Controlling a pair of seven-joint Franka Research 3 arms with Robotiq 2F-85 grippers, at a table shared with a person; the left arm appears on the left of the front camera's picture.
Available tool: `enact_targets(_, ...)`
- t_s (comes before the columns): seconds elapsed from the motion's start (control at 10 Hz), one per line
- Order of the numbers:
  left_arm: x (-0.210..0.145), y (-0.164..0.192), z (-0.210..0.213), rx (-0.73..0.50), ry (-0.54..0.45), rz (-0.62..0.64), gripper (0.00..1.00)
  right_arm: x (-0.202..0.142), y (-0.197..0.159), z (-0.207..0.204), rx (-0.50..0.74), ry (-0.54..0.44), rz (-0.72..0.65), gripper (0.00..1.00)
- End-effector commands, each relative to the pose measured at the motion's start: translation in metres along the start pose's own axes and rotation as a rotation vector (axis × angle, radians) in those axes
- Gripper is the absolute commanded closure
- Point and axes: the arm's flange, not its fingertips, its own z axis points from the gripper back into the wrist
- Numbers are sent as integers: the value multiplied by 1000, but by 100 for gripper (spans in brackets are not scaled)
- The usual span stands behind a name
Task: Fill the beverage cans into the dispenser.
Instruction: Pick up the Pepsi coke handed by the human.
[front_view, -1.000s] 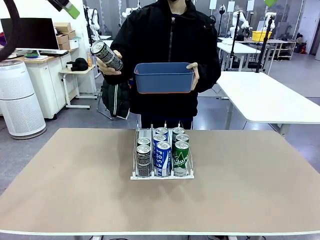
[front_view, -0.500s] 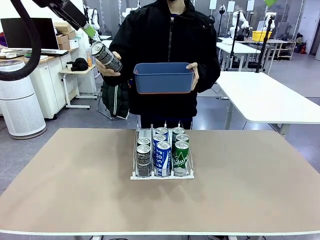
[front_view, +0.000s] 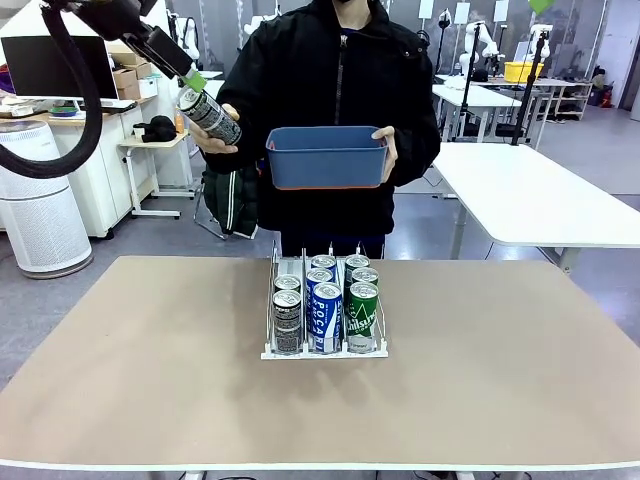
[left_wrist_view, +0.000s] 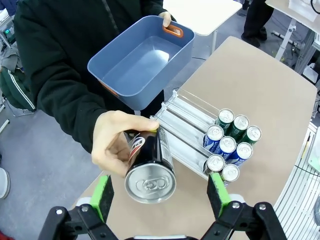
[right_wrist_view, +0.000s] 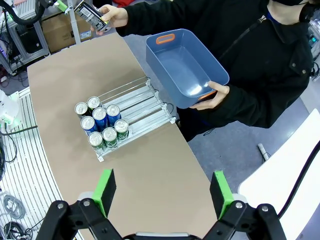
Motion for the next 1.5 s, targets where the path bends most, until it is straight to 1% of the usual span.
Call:
enact_targets(0.0, -8, 1, -12, -22, -38, 5, 0, 0, 0, 0, 1, -3, 2, 0)
enact_targets(0.4, -16, 6, -28, -5, -32, -5, 0, 0, 0, 0, 1, -3, 2, 0)
enact_targets(0.7, -22, 6, -38, -27, -34, -9, 0, 0, 0, 0, 1, -3, 2, 0)
enact_targets(1.4, -30, 13, -48, -31, -36, 22, 0, 0, 0, 0, 1, -3, 2, 0)
